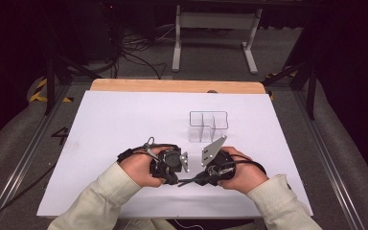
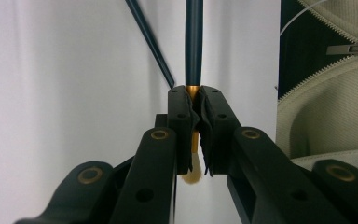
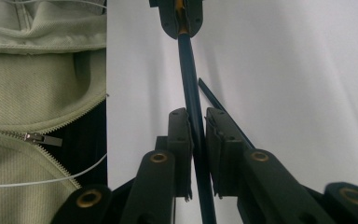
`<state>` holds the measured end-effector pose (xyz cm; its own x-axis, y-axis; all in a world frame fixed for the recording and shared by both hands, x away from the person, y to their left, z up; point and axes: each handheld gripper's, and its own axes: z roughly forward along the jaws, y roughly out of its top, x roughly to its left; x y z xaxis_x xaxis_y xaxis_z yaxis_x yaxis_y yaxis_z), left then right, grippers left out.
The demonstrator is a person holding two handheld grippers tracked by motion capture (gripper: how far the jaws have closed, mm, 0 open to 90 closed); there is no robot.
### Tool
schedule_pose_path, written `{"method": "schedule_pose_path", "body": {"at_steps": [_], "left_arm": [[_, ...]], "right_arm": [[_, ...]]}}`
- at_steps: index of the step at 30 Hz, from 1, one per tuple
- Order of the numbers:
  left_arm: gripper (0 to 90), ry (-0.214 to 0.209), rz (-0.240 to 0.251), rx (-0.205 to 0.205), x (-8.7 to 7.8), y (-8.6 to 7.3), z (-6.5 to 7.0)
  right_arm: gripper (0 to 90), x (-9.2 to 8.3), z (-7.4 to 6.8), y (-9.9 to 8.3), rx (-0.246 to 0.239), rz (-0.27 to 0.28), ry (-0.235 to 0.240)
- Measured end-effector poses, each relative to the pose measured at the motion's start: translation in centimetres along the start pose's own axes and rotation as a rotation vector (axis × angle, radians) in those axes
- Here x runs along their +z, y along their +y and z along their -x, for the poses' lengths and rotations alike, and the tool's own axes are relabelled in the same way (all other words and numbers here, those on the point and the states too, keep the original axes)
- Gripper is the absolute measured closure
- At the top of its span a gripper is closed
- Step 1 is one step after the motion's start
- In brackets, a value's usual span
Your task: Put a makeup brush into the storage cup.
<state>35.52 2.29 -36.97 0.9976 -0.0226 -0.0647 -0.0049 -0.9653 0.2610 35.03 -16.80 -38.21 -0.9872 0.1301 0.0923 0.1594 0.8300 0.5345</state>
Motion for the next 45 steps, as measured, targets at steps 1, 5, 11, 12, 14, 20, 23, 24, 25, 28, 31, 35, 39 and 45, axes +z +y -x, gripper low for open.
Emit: {"method": "schedule_pose_path", "body": {"at_steps": [1,5,11,12,14,20,23,24,25,28,31,35,39,45], "left_arm": [[83.3,-0.001,0.0,0.001,0.0,0.0,0.0],[83.3,0.001,-0.003,0.005,0.0,0.0,0.1],[83.3,-0.003,-0.005,0.014,0.2,0.0,0.1],[83.2,-0.003,-0.004,0.015,0.2,0.0,0.1],[83.2,-0.009,-0.006,0.018,0.3,0.0,0.1],[83.0,-0.011,-0.011,0.027,0.4,0.0,0.1],[80.3,-0.021,0.002,0.025,0.4,-0.1,0.1],[77.4,-0.022,0.005,0.029,0.4,-0.1,0.1],[73.6,-0.024,0.012,0.03,0.3,-0.1,0.1],[58.3,0.008,0.037,0.023,0.0,-0.3,0.1],[49.2,0.02,0.074,0.005,-0.6,-0.8,0.0],[43.2,0.058,0.123,-0.045,-1.4,-1.9,0.0],[39.0,0.098,0.204,-0.089,-2.4,-3.2,-0.1],[34.3,0.132,0.259,-0.135,-2.9,-4.7,-0.1]], "right_arm": [[81.9,0.0,0.0,0.0,-0.004,-0.002,0.008],[82.8,0.1,-0.1,0.1,-0.016,-0.015,0.006],[83.9,0.3,-0.1,0.2,-0.034,-0.03,0.009],[84.1,0.3,-0.2,0.2,-0.035,-0.031,0.009],[84.5,0.4,-0.2,0.2,-0.04,-0.033,0.018],[84.9,0.6,-0.3,0.1,-0.049,-0.042,0.022],[85.1,0.4,-0.4,0.2,-0.056,-0.037,0.017],[85.1,0.3,-0.4,0.2,-0.056,-0.037,0.009],[85.1,0.3,-0.4,0.1,-0.055,-0.036,0.01],[85.1,0.1,-0.4,0.0,-0.048,-0.038,-0.001],[85.1,-0.2,-0.3,-0.3,-0.044,-0.032,-0.01],[85.1,-0.8,-0.2,-0.7,-0.03,-0.008,-0.021],[85.2,-1.7,-0.1,-1.2,-0.013,0.028,-0.042],[85.2,-2.9,-0.1,-1.8,0.015,0.079,-0.075]]}}
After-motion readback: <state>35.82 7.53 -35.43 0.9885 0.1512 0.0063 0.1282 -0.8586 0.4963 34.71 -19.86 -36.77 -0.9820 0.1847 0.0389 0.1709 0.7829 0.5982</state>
